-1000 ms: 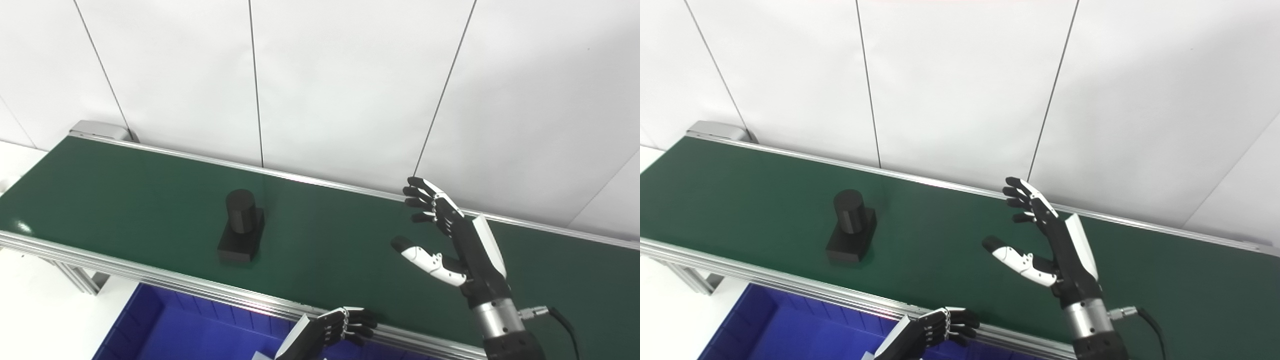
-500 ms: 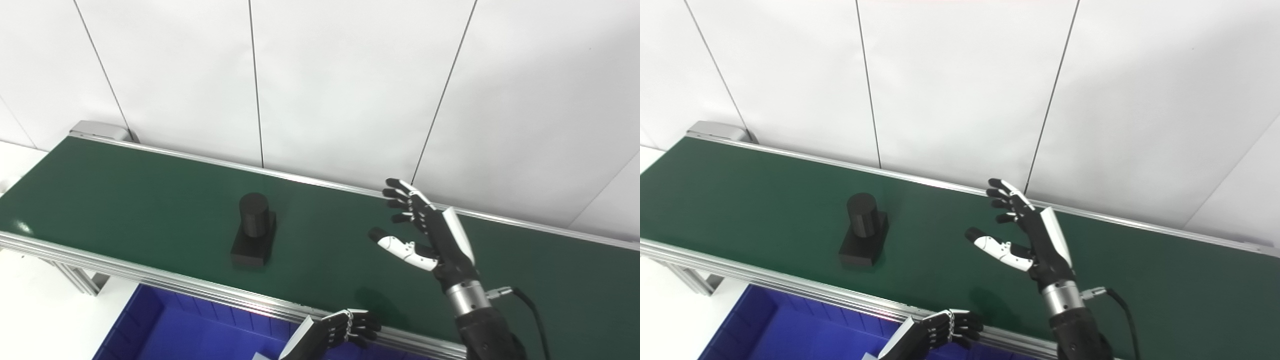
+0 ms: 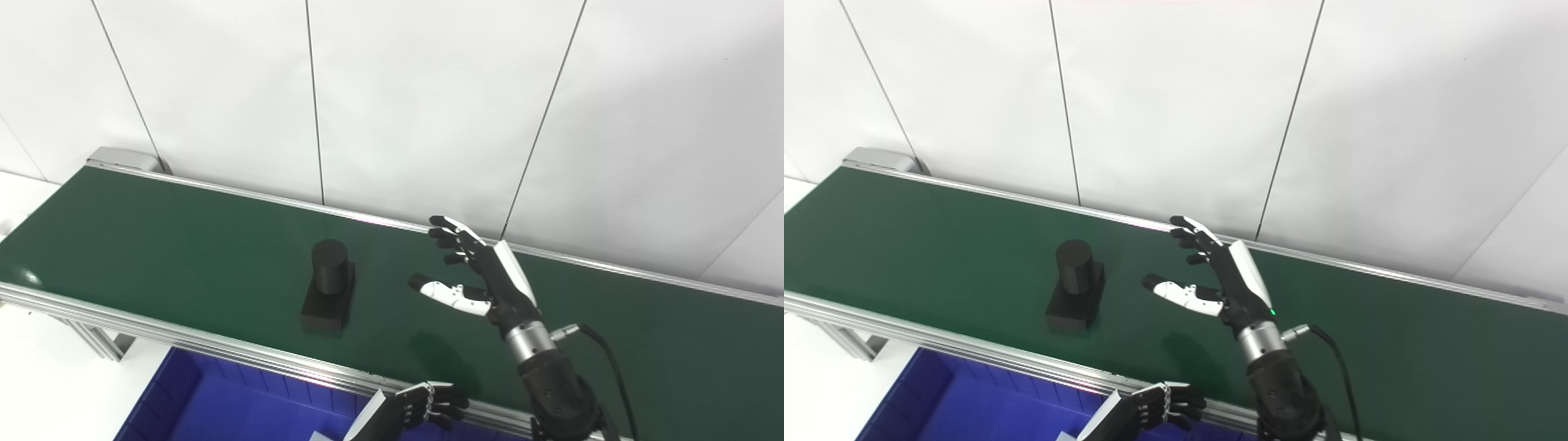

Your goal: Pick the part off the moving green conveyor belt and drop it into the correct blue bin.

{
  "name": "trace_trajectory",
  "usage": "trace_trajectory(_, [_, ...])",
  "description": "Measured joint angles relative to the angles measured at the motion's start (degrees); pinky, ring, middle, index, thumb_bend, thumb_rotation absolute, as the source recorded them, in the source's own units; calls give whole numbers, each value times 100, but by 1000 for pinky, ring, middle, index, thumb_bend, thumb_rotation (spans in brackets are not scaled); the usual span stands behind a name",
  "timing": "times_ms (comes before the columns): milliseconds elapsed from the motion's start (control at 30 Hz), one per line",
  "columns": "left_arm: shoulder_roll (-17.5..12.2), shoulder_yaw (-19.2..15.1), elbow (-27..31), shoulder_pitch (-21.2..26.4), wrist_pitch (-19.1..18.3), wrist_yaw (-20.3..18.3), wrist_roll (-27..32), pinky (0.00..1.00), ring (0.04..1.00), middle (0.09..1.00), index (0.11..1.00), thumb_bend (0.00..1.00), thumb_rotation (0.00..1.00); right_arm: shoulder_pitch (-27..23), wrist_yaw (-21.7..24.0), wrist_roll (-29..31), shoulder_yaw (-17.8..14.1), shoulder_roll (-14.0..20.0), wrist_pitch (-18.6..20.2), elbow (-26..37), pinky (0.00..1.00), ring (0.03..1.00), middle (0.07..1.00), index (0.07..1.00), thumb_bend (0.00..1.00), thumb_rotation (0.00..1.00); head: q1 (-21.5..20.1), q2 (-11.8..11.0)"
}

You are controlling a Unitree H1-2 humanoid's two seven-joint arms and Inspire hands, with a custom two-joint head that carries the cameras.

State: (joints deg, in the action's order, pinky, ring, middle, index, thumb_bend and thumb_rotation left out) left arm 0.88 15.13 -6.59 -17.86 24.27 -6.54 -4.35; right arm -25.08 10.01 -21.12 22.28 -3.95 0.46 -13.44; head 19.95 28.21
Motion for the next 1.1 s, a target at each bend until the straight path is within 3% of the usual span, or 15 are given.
trace_trajectory(100, [11, 15, 34, -44, 0, 27, -5, 636, 697, 739, 741, 871, 604, -103, -14, -53, 61, -51, 0, -211, 800, 831, 834, 871, 676, 471, 17, 17])
trace_trajectory(533, [13, 97, 185, -204, 1, 110, 1, 639, 698, 738, 737, 871, 614, -339, -209, -211, 213, -220, -80, -1092, 749, 809, 807, 849, 697, 420, 26, 70])
trace_trajectory(767, [9, 129, 191, -213, 1, 112, 11, 641, 699, 737, 737, 870, 613, -600, -423, -273, 244, -404, -128, -1708, 772, 822, 809, 850, 718, 419, 35, 70])
trace_trajectory(1100, [10, 142, 197, -227, 1, 133, 12, 639, 695, 735, 740, 862, 609, -908, -705, -289, 234, -533, -453, -2652, 778, 832, 810, 846, 749, 398, 88, 70])
